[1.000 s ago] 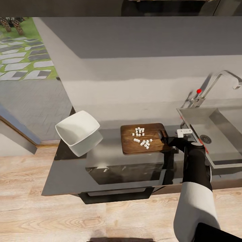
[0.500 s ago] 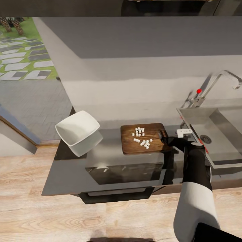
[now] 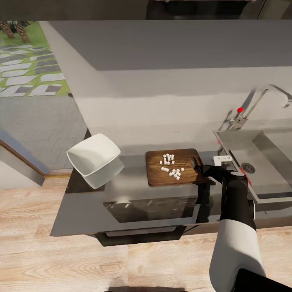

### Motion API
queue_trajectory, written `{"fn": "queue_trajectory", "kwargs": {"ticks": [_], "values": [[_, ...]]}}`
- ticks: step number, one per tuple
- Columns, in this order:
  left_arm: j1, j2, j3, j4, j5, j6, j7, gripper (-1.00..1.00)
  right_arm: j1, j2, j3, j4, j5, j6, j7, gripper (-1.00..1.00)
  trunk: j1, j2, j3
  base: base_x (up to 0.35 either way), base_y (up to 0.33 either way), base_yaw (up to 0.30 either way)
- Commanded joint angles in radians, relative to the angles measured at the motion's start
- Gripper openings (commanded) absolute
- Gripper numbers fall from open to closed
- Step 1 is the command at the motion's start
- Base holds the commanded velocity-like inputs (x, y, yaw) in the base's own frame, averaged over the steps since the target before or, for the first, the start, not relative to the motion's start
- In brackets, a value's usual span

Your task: In the kitchen, take the Vidalia onion out of the sink, dice it on the chopping board with the paring knife, put the diced onion into the bowl on the countertop, then place both the paring knife and the chopping board into the sink.

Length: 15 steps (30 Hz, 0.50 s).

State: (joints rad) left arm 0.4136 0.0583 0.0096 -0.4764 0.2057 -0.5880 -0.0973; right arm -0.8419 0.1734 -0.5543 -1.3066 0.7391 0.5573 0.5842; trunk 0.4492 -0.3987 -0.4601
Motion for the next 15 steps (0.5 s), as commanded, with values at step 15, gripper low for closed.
{"fn": "queue_trajectory", "kwargs": {"ticks": [15], "values": [[0.001,0.000,0.001,-0.001,0.011,0.001,-0.010,1.00,0.000,0.001,-0.004,0.006,0.036,0.006,0.009,-1.00,0.001,-0.001,0.008,0.000,0.000,0.000]]}}
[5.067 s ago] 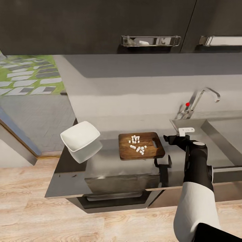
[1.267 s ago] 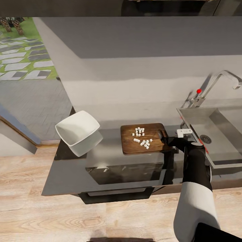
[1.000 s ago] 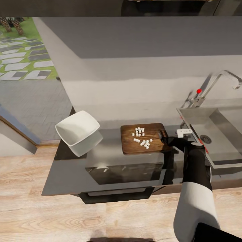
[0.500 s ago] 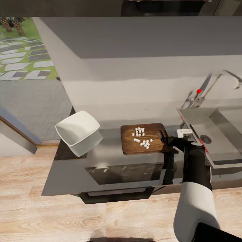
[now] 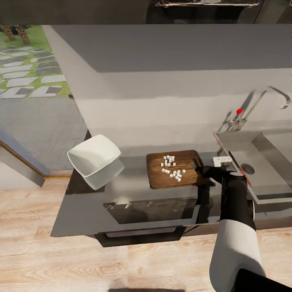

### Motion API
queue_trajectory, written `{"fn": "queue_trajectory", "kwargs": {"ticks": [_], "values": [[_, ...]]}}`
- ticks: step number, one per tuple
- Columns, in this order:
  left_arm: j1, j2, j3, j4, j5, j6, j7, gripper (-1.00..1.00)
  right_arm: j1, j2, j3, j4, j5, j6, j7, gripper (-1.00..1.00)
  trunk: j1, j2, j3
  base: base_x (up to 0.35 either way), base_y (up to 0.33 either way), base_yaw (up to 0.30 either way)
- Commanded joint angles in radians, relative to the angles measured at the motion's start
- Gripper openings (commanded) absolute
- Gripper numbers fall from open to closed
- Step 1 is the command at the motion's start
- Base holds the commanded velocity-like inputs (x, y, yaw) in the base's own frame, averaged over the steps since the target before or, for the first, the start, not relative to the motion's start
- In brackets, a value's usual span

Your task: In the kitchen, take the Vidalia onion out of the sink, dice it on the chopping board with the paring knife, put the diced onion into the bowl on the countertop, then place both the paring knife and the chopping board into the sink.

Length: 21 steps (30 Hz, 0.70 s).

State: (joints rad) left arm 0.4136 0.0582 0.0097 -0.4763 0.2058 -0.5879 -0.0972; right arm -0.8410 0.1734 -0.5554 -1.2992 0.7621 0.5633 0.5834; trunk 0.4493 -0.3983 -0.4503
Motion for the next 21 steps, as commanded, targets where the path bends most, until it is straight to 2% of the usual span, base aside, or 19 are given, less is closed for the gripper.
{"fn": "queue_trajectory", "kwargs": {"ticks": [1,21], "values": [[0.001,0.000,0.001,-0.001,0.011,0.000,-0.010,1.00,-0.001,0.001,-0.003,-0.002,0.013,0.000,0.010,-1.00,0.001,-0.002,0.000,0.000,0.000,0.000],[0.001,0.000,0.001,-0.001,0.011,0.000,-0.010,1.00,-0.001,0.001,-0.003,-0.002,0.013,0.000,0.010,-1.00,0.001,-0.002,0.032,0.000,0.000,0.000]]}}
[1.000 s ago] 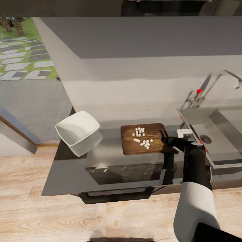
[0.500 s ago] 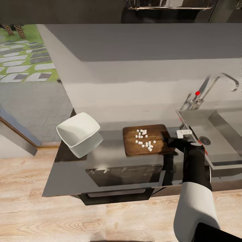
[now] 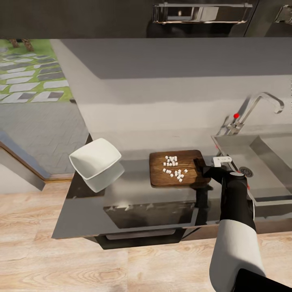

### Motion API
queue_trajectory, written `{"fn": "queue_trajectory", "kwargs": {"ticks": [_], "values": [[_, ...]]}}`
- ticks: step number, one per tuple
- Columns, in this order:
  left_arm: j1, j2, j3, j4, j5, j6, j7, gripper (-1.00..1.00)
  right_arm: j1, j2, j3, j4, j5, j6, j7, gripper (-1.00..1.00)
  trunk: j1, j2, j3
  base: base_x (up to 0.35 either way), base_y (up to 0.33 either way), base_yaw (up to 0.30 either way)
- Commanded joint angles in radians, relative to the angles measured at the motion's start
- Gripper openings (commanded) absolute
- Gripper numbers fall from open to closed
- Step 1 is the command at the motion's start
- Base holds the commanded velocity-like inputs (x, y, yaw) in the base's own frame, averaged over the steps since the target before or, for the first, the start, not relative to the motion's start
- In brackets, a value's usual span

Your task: In the kitchen, take the Vidalia onion out of the sink, dice it on the chopping board with the paring knife, put the diced onion into the bowl on the countertop, then place both the paring knife and the chopping board into the sink.

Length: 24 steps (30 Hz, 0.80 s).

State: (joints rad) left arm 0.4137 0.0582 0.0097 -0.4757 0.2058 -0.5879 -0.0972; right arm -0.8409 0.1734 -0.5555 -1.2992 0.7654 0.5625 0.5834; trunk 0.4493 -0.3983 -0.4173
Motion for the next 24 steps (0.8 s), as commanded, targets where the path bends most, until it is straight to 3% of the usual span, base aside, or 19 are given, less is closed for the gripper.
{"fn": "queue_trajectory", "kwargs": {"ticks": [1,13,24], "values": [[0.000,0.000,0.001,-0.001,0.011,0.000,-0.010,1.00,-0.001,0.001,-0.003,-0.002,0.009,0.001,0.010,-1.00,0.001,-0.002,0.000,0.000,0.000,0.000],[0.000,0.000,0.001,-0.001,0.011,0.000,-0.010,1.00,-0.001,0.001,-0.003,-0.002,0.009,0.002,0.010,-1.00,0.001,-0.002,0.019,-0.009,0.000,0.000],[0.000,0.000,0.001,-0.001,0.011,0.000,-0.010,1.00,-0.001,0.001,-0.003,-0.002,0.009,0.001,0.010,-1.00,0.001,-0.002,0.036,-0.296,0.000,0.000]]}}
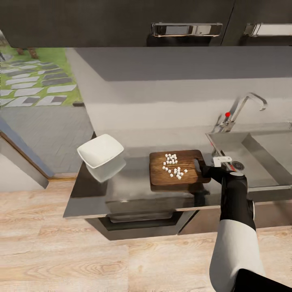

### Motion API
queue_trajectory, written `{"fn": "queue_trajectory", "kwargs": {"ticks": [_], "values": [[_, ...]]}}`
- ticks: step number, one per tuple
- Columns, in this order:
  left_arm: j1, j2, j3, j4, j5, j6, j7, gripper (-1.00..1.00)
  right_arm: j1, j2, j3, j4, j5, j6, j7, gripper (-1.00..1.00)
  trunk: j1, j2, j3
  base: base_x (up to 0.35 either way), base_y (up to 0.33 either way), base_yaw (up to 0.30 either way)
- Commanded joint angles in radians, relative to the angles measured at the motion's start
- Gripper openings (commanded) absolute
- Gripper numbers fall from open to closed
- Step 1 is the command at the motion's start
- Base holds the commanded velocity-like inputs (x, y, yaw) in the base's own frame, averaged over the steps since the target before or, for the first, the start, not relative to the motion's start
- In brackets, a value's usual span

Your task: In the kitchen, take the Vidalia onion out of the sink, dice it on the chopping board with the paring knife, put the diced onion into the bowl on the countertop, then place both the paring knife and the chopping board into the sink.

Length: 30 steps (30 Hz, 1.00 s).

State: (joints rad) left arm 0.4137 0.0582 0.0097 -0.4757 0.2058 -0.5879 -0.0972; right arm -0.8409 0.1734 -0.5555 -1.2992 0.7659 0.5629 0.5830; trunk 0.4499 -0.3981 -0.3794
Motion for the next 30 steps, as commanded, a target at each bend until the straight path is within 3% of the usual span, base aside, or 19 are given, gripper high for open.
{"fn": "queue_trajectory", "kwargs": {"ticks": [1,10,30], "values": [[0.000,0.000,0.001,-0.001,0.011,0.000,-0.010,1.00,-0.001,0.001,-0.003,-0.002,0.009,0.001,0.010,-1.00,0.000,-0.002,0.000,-0.311,0.000,0.000],[0.000,0.000,0.001,-0.002,0.011,0.000,-0.010,1.00,-0.001,0.001,-0.003,-0.002,0.009,0.001,0.010,-1.00,0.000,-0.002,0.014,-0.074,0.018,0.000],[0.000,0.000,0.001,-0.002,0.011,0.000,-0.010,1.00,-0.001,0.001,-0.003,-0.002,0.009,0.001,0.010,-1.00,0.000,-0.002,0.046,0.099,0.185,0.000]]}}
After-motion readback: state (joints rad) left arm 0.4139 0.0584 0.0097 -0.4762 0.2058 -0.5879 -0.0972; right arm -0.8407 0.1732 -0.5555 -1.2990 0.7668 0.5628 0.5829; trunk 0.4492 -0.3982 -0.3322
